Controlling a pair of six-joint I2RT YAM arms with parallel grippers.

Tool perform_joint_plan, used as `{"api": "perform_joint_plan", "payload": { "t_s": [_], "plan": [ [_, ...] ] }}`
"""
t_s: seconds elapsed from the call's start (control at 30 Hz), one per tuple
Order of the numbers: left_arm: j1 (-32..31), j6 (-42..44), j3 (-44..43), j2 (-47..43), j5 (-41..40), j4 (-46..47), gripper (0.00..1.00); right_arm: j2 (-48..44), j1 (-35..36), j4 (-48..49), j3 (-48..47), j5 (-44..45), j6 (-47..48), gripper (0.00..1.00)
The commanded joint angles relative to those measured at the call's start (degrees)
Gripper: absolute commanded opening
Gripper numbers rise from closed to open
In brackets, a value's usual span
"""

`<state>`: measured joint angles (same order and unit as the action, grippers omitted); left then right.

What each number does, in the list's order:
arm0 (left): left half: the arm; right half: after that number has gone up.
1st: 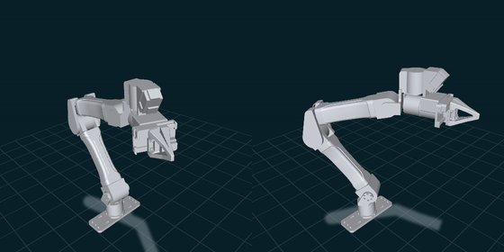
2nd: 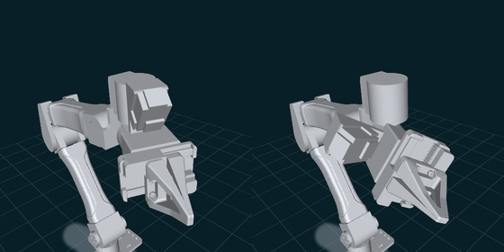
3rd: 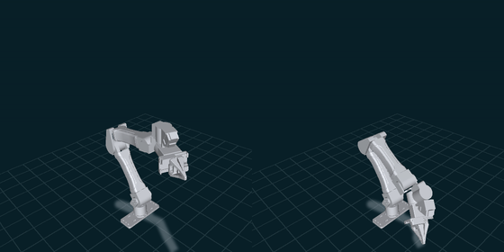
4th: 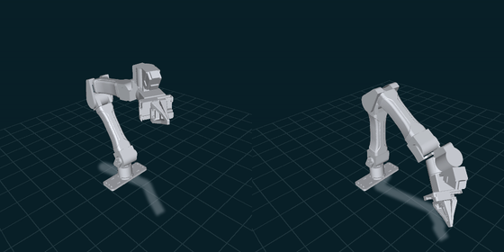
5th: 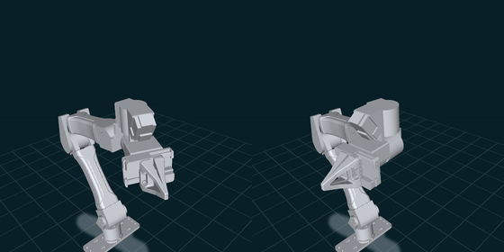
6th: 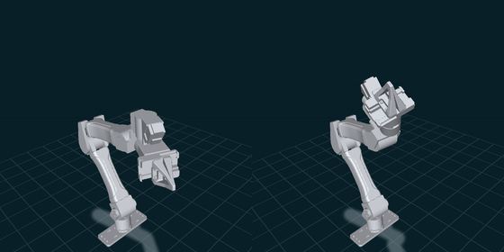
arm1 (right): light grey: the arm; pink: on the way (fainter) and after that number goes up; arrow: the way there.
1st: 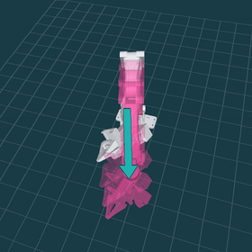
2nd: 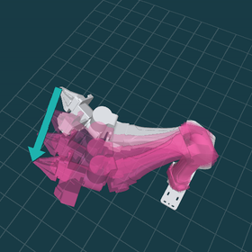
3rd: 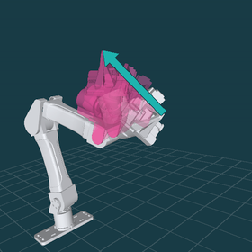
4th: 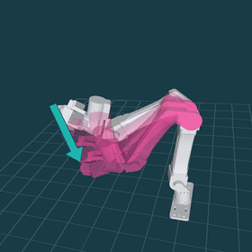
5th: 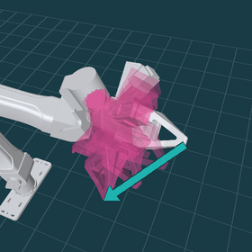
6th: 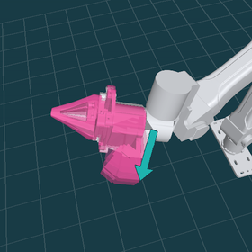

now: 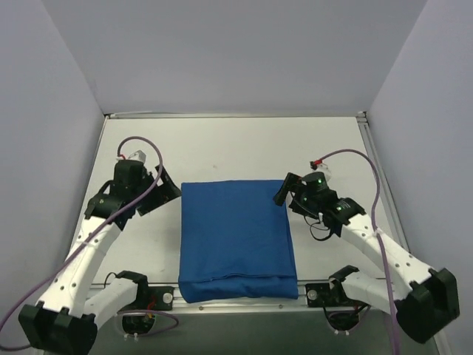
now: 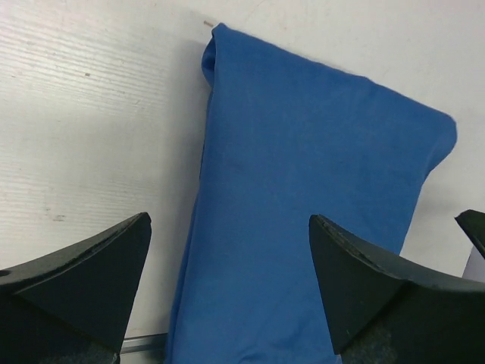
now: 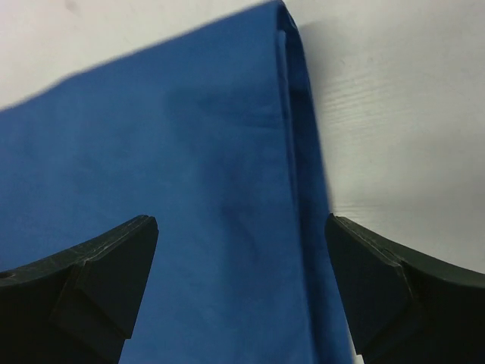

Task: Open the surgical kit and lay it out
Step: Adjust the surgical kit at the center of the board.

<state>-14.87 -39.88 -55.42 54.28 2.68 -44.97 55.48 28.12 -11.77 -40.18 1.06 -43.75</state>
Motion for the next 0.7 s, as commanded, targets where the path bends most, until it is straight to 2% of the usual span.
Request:
{"api": "perform_joint_plan", "payload": {
  "t_s": [0.0,0.1,0.2,0.33,0.47,0.67],
  "plan": [
    [0.5,2.3,-3.3,4.2,3.4,2.6,0.94,2.9,-0.5,0.6,-1.7,-0.4,8.4,1.0],
    [0.5,2.3,-4.6,12.7,3.1,3.7,0.97,8.1,-1.7,2.6,-3.3,-0.4,9.5,1.0],
    [0.6,1.8,-4.3,15.0,3.0,7.0,0.98,12.6,-2.8,5.9,-3.4,-3.8,10.8,1.0],
    [1.2,0.1,-0.9,16.7,7.8,12.8,1.0,17.4,-4.7,10.3,-2.7,-10.9,11.8,0.98],
    [1.2,-1.0,0.9,19.5,11.4,16.8,0.85,20.2,-5.0,14.9,-1.5,-13.8,12.5,0.96],
    [1.1,-3.4,4.9,23.4,13.1,21.7,0.75,25.5,-5.0,20.0,-1.7,-18.6,13.5,0.91]
  ]
}}
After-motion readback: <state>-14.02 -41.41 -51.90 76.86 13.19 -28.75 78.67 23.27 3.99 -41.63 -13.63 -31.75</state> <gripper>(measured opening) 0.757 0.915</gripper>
